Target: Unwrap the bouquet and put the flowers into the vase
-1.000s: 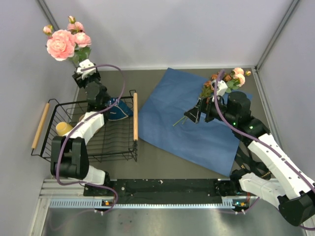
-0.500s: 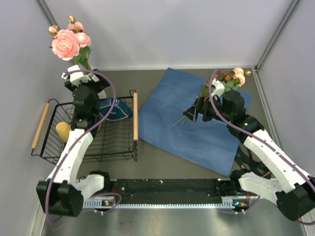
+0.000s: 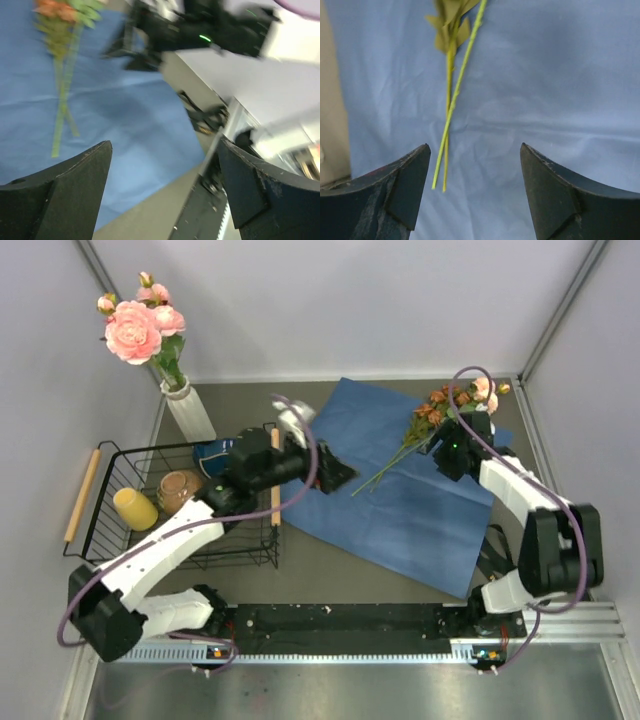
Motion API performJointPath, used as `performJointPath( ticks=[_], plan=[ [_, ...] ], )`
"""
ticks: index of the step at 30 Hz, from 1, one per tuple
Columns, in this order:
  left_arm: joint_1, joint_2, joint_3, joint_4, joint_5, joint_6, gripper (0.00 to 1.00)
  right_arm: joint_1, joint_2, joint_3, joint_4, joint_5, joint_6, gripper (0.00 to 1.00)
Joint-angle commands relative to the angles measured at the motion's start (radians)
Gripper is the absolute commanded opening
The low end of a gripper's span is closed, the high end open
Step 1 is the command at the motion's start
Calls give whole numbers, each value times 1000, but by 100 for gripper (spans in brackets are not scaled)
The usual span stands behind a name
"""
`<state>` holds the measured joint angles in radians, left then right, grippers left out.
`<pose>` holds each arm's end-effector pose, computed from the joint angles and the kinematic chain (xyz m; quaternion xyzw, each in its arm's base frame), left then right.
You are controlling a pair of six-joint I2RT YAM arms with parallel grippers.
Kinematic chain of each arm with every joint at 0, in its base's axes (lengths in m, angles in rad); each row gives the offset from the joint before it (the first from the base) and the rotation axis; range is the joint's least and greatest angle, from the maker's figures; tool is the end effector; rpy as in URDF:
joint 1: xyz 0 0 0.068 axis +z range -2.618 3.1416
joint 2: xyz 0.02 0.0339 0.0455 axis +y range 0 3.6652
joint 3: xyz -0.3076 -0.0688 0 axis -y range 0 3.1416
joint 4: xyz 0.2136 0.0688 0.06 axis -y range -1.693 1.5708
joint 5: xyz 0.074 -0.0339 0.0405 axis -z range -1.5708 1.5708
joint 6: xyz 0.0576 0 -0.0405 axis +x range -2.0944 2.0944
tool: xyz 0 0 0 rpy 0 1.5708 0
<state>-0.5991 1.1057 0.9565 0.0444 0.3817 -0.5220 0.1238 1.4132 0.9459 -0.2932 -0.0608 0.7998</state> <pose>0.1770 -0.1468 0.4027 0.1550 0.7242 -0.4687 0.4815 0.2821 0.0386 0.2840 0.2933 0.8706 0.2005 0.3403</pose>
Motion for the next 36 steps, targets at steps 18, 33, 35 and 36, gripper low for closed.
performJointPath(
  ticks=[18, 33, 35, 36],
  plan=[
    [-240, 138, 240, -162, 0, 254, 85, -113, 602, 442, 198, 130, 96, 26],
    [-240, 149, 280, -201, -27, 293, 86, -119, 691, 528, 177, 141, 93, 18],
    [-240, 146, 290, -210, -40, 300, 86, -119, 682, 537, 163, 141, 85, 7],
    [-240, 145, 294, -221, -40, 301, 86, -119, 655, 537, 151, 142, 79, 0]
  ],
)
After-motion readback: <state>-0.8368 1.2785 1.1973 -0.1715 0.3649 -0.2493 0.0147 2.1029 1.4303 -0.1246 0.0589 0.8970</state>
